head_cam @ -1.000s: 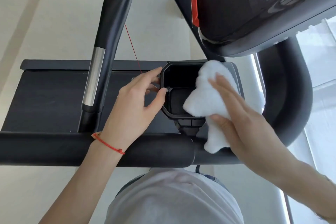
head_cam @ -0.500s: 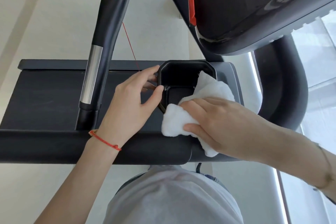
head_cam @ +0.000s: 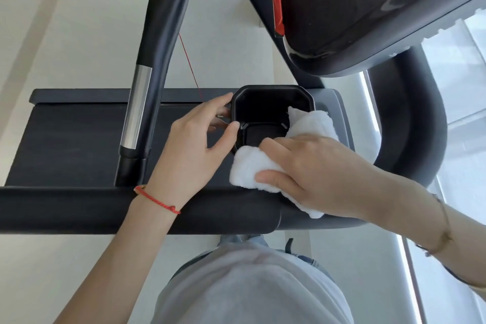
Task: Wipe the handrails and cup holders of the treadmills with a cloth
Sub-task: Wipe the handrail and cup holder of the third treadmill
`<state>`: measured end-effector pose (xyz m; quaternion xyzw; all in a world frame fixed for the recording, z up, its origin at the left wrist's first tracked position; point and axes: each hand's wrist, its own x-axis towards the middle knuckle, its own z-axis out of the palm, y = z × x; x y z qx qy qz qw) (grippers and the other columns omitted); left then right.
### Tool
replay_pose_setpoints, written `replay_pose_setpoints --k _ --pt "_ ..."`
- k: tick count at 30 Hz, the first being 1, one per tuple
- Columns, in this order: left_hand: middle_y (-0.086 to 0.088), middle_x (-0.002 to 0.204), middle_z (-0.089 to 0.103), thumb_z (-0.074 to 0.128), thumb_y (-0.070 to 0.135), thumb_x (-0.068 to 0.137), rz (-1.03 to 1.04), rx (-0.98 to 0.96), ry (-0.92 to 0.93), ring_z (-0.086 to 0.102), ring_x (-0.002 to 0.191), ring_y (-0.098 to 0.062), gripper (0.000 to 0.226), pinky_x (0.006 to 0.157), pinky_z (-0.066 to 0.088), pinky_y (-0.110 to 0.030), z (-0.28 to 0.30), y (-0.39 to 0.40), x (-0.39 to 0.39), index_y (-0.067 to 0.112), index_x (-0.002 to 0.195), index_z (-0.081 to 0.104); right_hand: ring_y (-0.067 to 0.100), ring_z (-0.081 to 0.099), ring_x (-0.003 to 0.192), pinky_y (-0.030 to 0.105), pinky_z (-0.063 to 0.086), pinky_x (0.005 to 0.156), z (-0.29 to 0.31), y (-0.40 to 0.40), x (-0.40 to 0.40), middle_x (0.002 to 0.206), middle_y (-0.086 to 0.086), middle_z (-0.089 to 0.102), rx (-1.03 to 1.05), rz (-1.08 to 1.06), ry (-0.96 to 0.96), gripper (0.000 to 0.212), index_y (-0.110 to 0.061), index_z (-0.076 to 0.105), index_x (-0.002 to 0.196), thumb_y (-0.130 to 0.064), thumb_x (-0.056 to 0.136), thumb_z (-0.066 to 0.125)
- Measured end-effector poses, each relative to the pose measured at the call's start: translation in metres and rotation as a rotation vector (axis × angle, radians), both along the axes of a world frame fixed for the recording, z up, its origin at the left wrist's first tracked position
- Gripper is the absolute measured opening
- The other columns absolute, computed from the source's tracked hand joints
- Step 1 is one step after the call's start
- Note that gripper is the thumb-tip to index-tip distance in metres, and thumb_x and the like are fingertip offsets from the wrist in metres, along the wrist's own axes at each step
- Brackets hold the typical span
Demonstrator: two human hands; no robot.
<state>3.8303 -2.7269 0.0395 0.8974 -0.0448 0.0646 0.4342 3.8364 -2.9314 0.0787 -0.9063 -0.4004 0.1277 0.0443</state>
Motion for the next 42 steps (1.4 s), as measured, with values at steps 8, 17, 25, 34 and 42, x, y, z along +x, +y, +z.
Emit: replay_pose_setpoints --k 8,17,25,34,42 --pt "0.016 0.107 0.061 0.062 0.019 0.094 -0.013 0.006 0.014 0.064 0.096 -0.002 0.045 0.093 0.048 -0.012 0.001 0.001 0.000 0.022 0.138 0.054 0.024 0.061 0.088 0.032 0.049 0.082 -0.001 -0.014 -0.009 0.099 0.002 0.063 0.085 -0.031 0.023 0.042 -0.009 0.059 0.111 -0.038 0.100 0.031" --pt "0.008 0.116 0.064 0.055 0.030 0.095 -0.001 0.090 0.006 0.064 0.102 -0.003 0.047 0.094 0.054 -0.031 0.002 0.000 -0.005 0.023 0.142 0.050 0.020 0.055 0.098 0.023 0.038 0.087 -0.006 -0.017 -0.014 0.107 0.002 0.065 0.391 -0.205 0.065 0.029 -0.011 0.058 0.118 -0.022 0.092 0.060" --pt "0.006 0.114 0.064 0.059 0.022 0.095 0.076 0.169 -0.093 0.063 0.099 -0.004 0.040 0.091 0.054 -0.033 0.015 0.006 -0.038 0.016 0.135 0.057 0.000 0.042 0.085 0.006 0.036 0.077 -0.007 -0.012 -0.018 0.097 -0.011 0.057 0.668 -0.377 -0.024 0.027 -0.016 0.053 0.118 -0.022 0.094 0.063" --pt "0.002 0.116 0.066 0.061 0.017 0.095 0.298 0.228 -0.183 0.063 0.103 -0.008 0.036 0.093 0.053 -0.031 0.030 0.011 -0.107 0.011 0.130 0.060 -0.003 0.043 0.089 0.002 0.031 0.084 0.002 0.013 -0.041 0.106 -0.011 0.056 0.767 -0.223 0.003 0.030 -0.012 0.053 0.122 -0.022 0.095 0.061" --pt "0.004 0.116 0.066 0.059 0.019 0.096 0.531 0.281 -0.204 0.062 0.104 -0.006 0.031 0.094 0.049 -0.019 0.026 0.034 -0.196 0.012 0.127 0.063 -0.002 0.047 0.099 0.002 0.032 0.090 0.001 0.053 -0.081 0.113 -0.007 0.059 0.780 0.018 0.123 0.031 -0.011 0.054 0.123 -0.019 0.095 0.062"
